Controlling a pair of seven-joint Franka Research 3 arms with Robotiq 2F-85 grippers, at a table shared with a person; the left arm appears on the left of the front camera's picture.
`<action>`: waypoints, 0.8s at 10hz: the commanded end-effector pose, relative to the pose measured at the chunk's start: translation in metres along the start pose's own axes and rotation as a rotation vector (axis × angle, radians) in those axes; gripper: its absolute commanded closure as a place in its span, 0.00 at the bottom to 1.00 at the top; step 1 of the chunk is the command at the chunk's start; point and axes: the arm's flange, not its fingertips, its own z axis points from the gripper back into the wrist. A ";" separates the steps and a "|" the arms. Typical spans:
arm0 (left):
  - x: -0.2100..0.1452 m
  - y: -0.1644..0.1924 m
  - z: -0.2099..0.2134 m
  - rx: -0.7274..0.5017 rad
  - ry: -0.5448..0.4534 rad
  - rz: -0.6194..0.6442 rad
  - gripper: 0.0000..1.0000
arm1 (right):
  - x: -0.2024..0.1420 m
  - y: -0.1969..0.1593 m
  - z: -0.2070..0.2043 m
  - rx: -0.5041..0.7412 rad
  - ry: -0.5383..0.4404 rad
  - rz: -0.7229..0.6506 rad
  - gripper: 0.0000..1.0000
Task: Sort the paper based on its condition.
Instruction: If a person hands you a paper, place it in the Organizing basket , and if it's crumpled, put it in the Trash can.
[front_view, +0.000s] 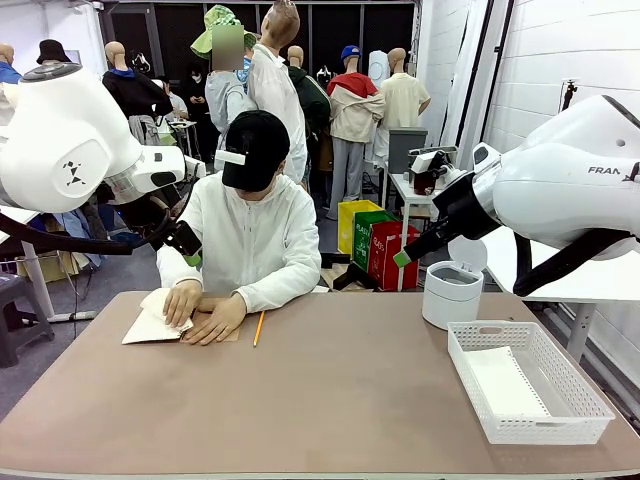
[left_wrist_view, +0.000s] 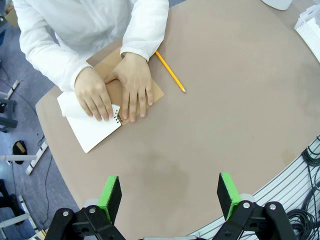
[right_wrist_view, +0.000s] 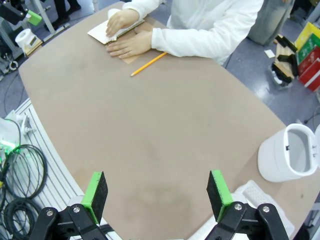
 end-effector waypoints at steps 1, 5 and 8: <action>0.000 0.001 0.001 -0.003 -0.007 0.002 0.00 | -0.001 0.001 0.000 -0.004 0.003 0.000 0.00; 0.000 0.001 0.001 -0.003 -0.007 0.002 0.00 | -0.001 0.001 0.000 -0.004 0.003 0.000 0.00; 0.000 0.001 0.001 -0.003 -0.007 0.002 0.00 | -0.001 0.001 0.000 -0.004 0.003 0.000 0.00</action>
